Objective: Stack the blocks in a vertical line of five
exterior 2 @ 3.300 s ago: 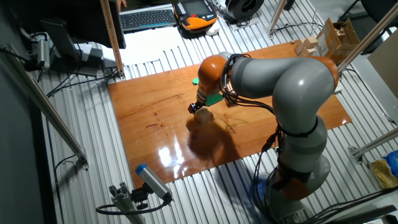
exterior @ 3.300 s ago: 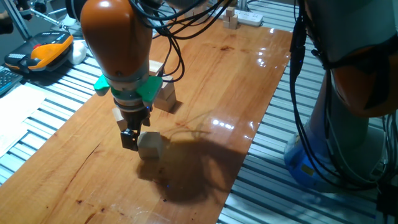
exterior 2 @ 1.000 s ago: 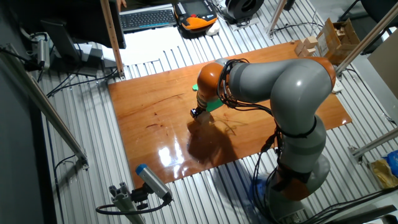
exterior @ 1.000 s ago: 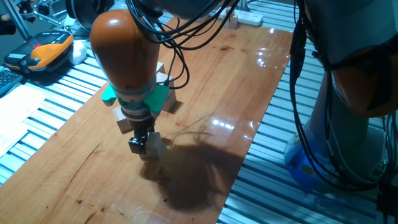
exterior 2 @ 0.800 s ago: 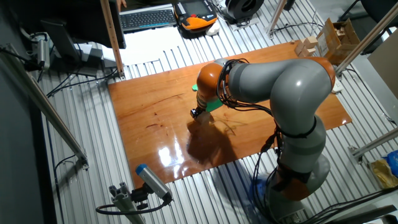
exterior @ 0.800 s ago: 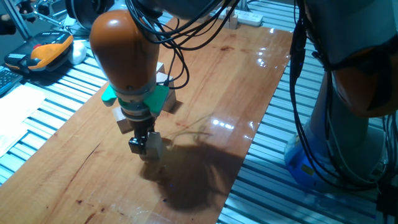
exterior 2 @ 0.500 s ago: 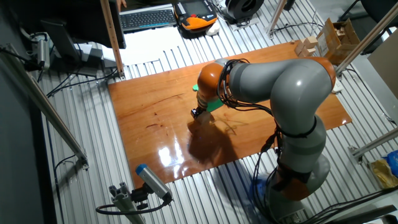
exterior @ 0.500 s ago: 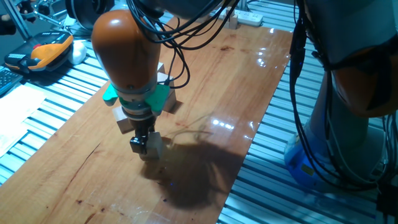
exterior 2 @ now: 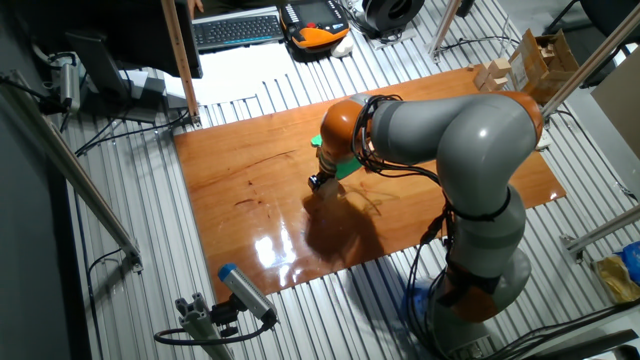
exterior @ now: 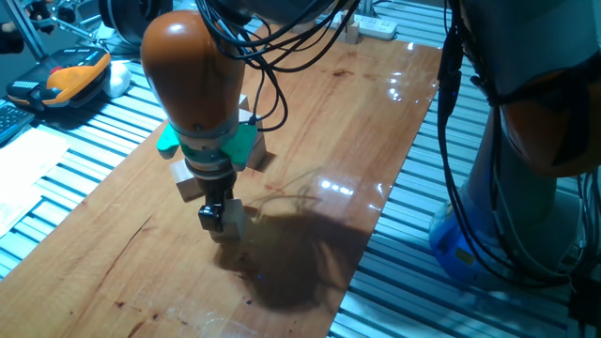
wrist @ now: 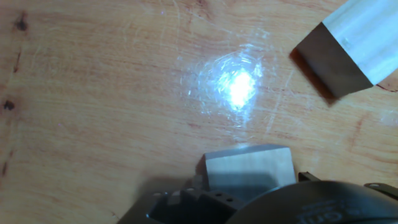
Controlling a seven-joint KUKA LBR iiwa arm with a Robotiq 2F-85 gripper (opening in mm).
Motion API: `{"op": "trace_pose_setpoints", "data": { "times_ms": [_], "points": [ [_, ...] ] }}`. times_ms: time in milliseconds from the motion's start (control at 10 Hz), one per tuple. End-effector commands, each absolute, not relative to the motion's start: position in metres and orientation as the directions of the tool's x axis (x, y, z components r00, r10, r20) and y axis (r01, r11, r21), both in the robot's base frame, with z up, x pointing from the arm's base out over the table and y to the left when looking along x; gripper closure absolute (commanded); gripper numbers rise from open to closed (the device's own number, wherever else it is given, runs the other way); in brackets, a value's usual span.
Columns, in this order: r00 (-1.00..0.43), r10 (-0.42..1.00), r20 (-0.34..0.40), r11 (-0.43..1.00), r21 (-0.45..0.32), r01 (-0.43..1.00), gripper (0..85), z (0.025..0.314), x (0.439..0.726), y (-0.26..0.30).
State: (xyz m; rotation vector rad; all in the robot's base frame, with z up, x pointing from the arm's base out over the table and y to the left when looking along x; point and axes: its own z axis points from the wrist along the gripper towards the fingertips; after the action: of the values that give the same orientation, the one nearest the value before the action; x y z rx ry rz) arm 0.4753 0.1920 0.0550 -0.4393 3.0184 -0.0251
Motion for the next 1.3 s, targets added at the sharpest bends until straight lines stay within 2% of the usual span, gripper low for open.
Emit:
{"op": "trace_pose_setpoints", "data": {
  "times_ms": [0, 1200],
  "points": [
    [-0.953, -0.290, -0.086, 0.957, -0.033, -0.288, 17.0, 0.0551, 0.4752, 0.1921],
    [-0.956, -0.283, -0.080, 0.959, -0.053, -0.279, 17.0, 0.0531, 0.4698, 0.1918]
  ]
}}
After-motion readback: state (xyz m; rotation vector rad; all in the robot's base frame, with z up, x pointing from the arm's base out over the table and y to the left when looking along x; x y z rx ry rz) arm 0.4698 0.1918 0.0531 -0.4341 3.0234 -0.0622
